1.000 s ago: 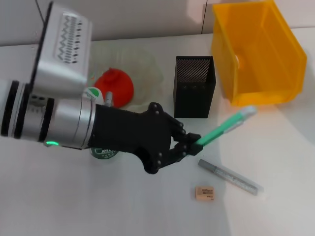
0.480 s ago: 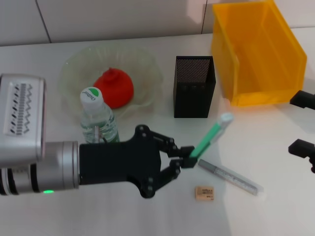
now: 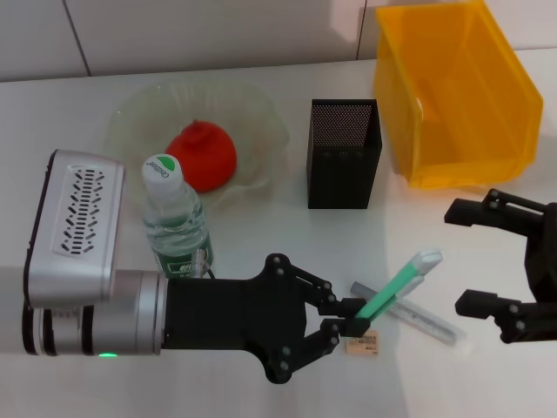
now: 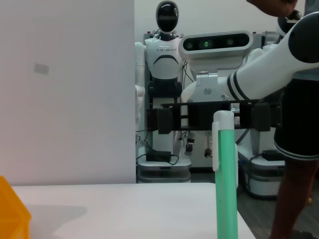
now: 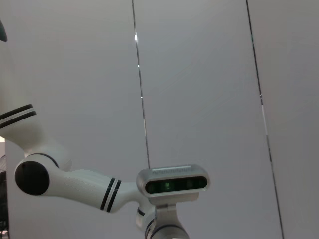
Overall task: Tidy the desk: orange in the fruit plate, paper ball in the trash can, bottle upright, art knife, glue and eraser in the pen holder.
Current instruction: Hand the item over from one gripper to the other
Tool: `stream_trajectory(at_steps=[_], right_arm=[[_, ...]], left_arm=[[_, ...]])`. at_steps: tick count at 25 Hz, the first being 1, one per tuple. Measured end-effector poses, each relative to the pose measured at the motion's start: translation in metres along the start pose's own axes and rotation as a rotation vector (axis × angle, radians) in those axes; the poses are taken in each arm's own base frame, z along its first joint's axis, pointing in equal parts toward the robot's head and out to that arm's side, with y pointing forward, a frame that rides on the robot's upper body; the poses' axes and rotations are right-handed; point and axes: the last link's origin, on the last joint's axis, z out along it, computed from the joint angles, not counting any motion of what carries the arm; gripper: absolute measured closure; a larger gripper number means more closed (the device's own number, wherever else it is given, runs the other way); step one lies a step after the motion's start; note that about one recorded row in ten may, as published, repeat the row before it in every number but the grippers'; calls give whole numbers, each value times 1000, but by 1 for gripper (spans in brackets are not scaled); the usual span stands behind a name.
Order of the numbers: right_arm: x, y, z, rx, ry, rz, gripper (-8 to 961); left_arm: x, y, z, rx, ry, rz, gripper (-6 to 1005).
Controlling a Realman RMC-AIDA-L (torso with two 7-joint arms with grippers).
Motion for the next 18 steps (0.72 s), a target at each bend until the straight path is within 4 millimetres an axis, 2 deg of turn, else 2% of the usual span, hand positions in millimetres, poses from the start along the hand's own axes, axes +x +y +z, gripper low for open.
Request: stream_trajectory(at_steps=[18], right_arm=[[4, -4, 18, -149, 92, 51, 171]], left_arm=[[0, 3, 1, -53, 6, -21, 884]])
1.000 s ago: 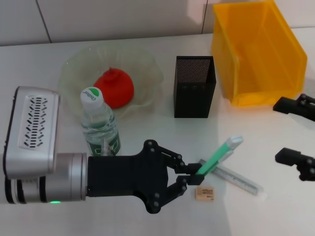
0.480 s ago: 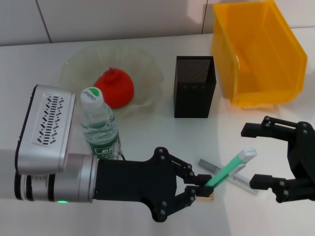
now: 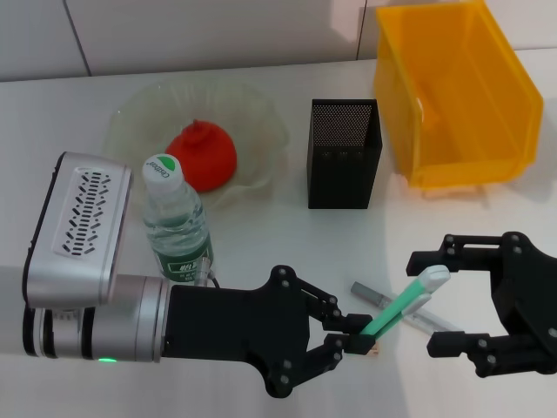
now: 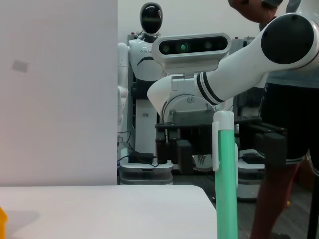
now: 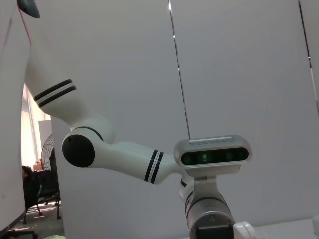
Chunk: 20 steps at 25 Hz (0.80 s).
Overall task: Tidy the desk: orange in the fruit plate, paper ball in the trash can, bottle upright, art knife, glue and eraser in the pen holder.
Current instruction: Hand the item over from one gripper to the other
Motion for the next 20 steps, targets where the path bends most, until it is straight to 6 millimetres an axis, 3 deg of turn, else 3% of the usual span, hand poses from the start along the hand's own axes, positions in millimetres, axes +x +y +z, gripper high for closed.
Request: stream_trajectory(at_steps=[6, 11, 20], right_arm=[[-1, -3, 4, -4, 0, -4, 346], [-2, -6, 8, -14, 0, -12, 604], [-1, -8, 12, -11, 4, -12, 642]], left_arm=[[0, -1, 1, -3, -3, -8, 882], [0, -2, 1, -5, -6, -9, 881], [0, -2, 1, -5, -7, -9, 878]])
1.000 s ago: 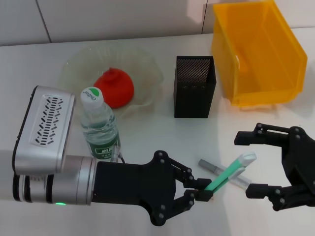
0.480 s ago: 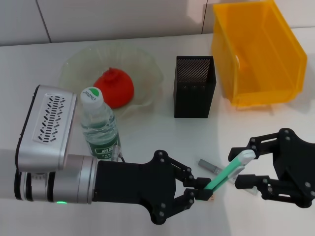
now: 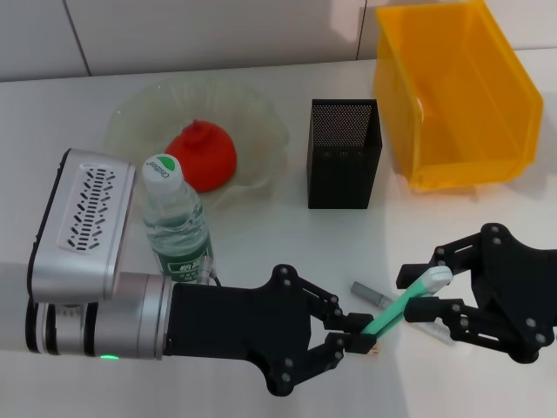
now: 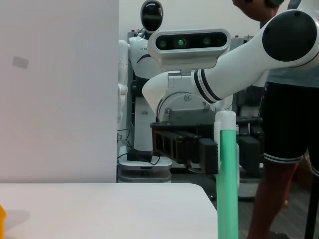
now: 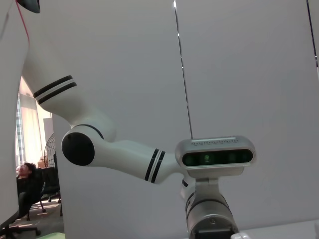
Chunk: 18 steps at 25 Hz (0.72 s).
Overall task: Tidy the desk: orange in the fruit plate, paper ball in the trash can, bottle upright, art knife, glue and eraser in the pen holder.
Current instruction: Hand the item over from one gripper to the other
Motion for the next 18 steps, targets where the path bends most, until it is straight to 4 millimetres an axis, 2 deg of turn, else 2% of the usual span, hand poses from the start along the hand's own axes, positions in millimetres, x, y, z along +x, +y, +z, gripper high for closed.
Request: stream_trajectory(at_steps=[3, 6, 18], right_arm=[[1, 0, 1, 4, 0, -7, 654], [3, -1, 3, 12, 0, -27, 770], [5, 1, 3, 35, -27, -42, 781]], left_arm=[[-1, 0, 0, -2, -1, -2, 877], [-1, 1, 0, -2, -2, 3, 876], [-4, -3, 2, 32, 3, -11, 872]])
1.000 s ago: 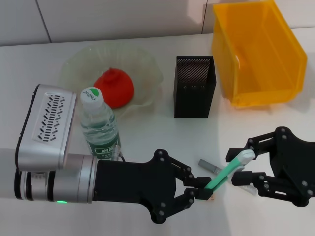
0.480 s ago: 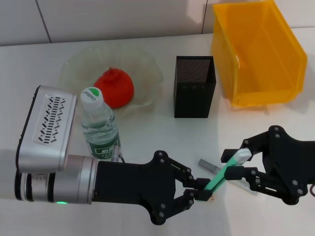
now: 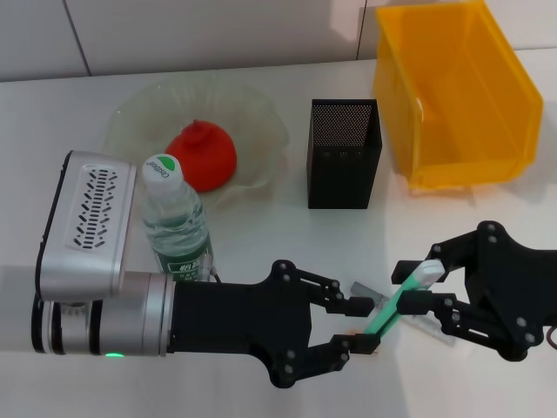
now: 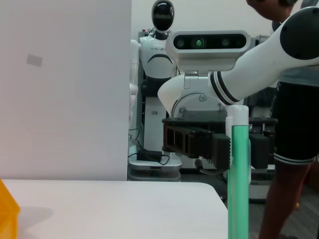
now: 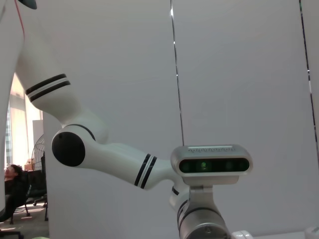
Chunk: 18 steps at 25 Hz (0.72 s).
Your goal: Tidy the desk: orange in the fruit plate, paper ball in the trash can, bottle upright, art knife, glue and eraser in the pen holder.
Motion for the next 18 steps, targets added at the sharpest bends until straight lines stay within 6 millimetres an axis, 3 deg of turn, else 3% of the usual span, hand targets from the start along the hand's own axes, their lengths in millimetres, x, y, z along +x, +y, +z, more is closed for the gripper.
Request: stream_trajectory(at_steps=[4, 8, 14, 15, 18], right_arm=[[-1, 0, -2, 16, -13, -4, 781], [-4, -1, -8, 49, -41, -12, 780], [-11, 0, -28, 181, -113, -67, 780], [-16, -1, -37, 256, -152, -116, 780], [-19, -6, -43, 348, -190, -184, 780]], left_arm=[[0, 0, -1, 4, 1, -1, 871], [-4, -1, -4, 36, -1, -11, 655], [-14, 2, -16, 101, 9, -28, 442], [-18, 3, -18, 109, 8, -23, 208], [-23, 5, -19, 122, 11, -22, 203]])
